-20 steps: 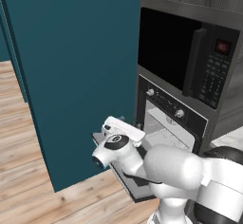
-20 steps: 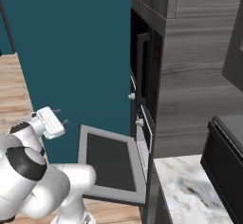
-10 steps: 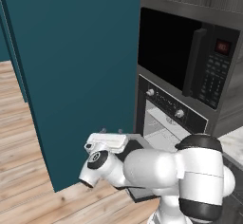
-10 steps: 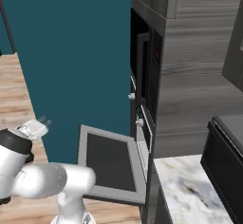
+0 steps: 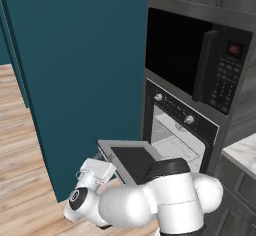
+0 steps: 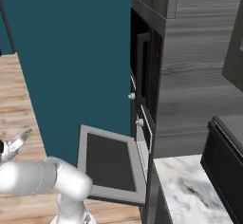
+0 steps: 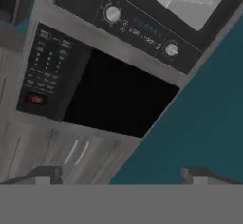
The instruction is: Place the fish on the top rack of the oven, and slide the tray back inside. Close the oven door.
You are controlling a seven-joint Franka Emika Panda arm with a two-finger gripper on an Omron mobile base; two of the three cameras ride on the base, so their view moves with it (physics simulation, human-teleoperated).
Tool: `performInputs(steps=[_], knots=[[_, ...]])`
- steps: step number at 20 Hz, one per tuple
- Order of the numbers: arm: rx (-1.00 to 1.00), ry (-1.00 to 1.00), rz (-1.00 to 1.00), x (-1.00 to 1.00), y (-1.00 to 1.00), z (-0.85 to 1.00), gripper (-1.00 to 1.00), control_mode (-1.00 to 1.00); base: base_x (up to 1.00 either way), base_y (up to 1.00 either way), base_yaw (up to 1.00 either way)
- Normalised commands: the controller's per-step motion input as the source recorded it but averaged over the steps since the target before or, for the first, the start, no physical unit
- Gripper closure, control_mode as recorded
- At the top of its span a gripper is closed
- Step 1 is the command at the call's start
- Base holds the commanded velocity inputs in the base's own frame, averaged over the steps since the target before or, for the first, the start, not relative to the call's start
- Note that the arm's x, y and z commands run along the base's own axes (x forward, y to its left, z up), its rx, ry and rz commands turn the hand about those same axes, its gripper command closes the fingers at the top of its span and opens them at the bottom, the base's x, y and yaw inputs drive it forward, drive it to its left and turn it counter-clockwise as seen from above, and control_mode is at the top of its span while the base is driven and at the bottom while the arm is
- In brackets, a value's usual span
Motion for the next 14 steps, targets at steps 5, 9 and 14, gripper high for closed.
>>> performInputs(steps=[5, 9, 14], knots=[[0.06, -0.19, -0.42, -0.05, 0.75, 0.00, -1.00, -1.00, 0.00, 0.00, 0.00], [0.11, -0.19, -0.38, 0.00, 0.20, -0.16, -1.00, -1.00, 0.00, 0.00, 0.00], [0.19, -0.25, -0.17, 0.00, -0.01, -0.56, -1.00, -1.00, 0.00, 0.00, 0.00]])
